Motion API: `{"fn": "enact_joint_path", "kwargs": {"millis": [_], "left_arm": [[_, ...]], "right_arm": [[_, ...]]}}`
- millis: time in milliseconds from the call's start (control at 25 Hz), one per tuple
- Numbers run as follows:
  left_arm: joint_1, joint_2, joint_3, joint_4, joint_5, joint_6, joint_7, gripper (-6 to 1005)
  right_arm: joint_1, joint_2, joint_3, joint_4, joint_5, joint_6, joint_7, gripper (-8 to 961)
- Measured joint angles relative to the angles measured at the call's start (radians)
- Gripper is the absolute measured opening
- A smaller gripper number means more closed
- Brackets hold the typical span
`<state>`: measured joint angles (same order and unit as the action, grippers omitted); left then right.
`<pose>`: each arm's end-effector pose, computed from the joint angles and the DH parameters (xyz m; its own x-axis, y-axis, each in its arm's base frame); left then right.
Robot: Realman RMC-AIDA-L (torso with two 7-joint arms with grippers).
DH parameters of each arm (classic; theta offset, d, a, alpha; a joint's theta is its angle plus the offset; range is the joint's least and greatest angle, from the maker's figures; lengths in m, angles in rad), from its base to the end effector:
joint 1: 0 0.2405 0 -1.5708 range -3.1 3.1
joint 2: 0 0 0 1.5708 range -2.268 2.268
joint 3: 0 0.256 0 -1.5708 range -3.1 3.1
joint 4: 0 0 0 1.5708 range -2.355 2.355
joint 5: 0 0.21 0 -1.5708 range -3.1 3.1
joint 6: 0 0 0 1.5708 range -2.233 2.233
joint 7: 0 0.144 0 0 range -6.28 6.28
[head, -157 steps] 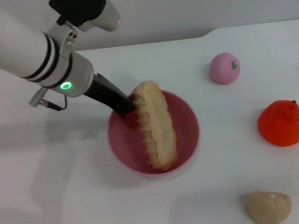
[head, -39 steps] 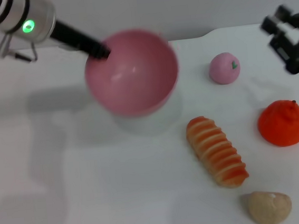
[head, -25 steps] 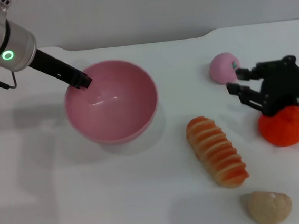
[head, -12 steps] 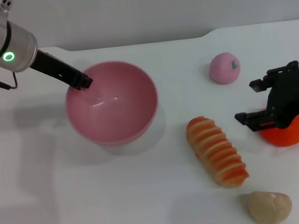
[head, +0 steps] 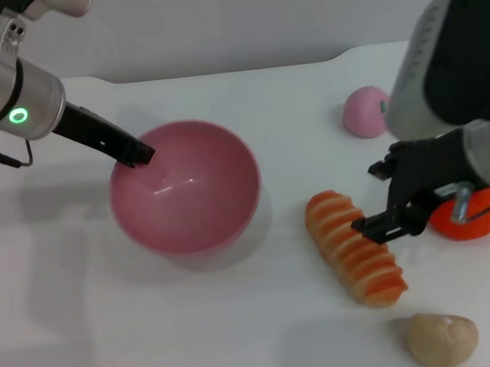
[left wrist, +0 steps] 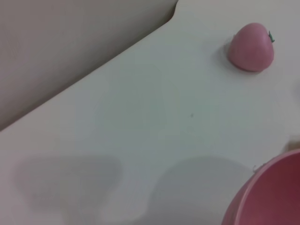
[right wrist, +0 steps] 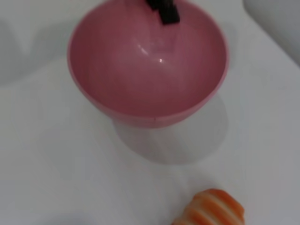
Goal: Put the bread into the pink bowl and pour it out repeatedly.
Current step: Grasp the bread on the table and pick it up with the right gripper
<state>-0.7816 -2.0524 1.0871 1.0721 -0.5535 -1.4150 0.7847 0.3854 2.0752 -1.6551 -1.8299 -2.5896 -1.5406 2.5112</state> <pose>-0.1827 0.4126 0.0228 0.7763 0.6286 -0.0475 0.5462 -0.7083 -0.4472 0.1296 0.3023 0.0026 0.9162 -0.3322 0.2239 -0.2089 -0.8731 -0.4406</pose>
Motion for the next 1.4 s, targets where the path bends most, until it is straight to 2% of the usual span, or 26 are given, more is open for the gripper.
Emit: {"fn": "enact_joint_path", "kwargs": {"millis": [280, 560, 1120, 1400], "left_arm": [[0.017, -0.001, 0.000, -0.002, -0.006, 0.002, 0.009, 97], [0.017, 0.000, 0.002, 0.001, -0.006, -0.004, 0.010, 97], [0.009, -0.003, 0.041, 0.007, -0.009, -0.006, 0.010, 98], [0.007, -0.004, 0.042, 0.008, -0.010, -0.004, 0.010, 98]], "right_arm": [[0.037, 0.002, -0.068, 0.189, 0.003, 0.118, 0.013, 726], [0.045, 0.004, -0.108, 0.308, 0.039, 0.202, 0.014, 725], [0.059, 0.004, -0.112, 0.431, 0.042, 0.275, 0.010, 726], [0.060, 0.001, -0.100, 0.445, 0.036, 0.283, 0.010, 725]]}}
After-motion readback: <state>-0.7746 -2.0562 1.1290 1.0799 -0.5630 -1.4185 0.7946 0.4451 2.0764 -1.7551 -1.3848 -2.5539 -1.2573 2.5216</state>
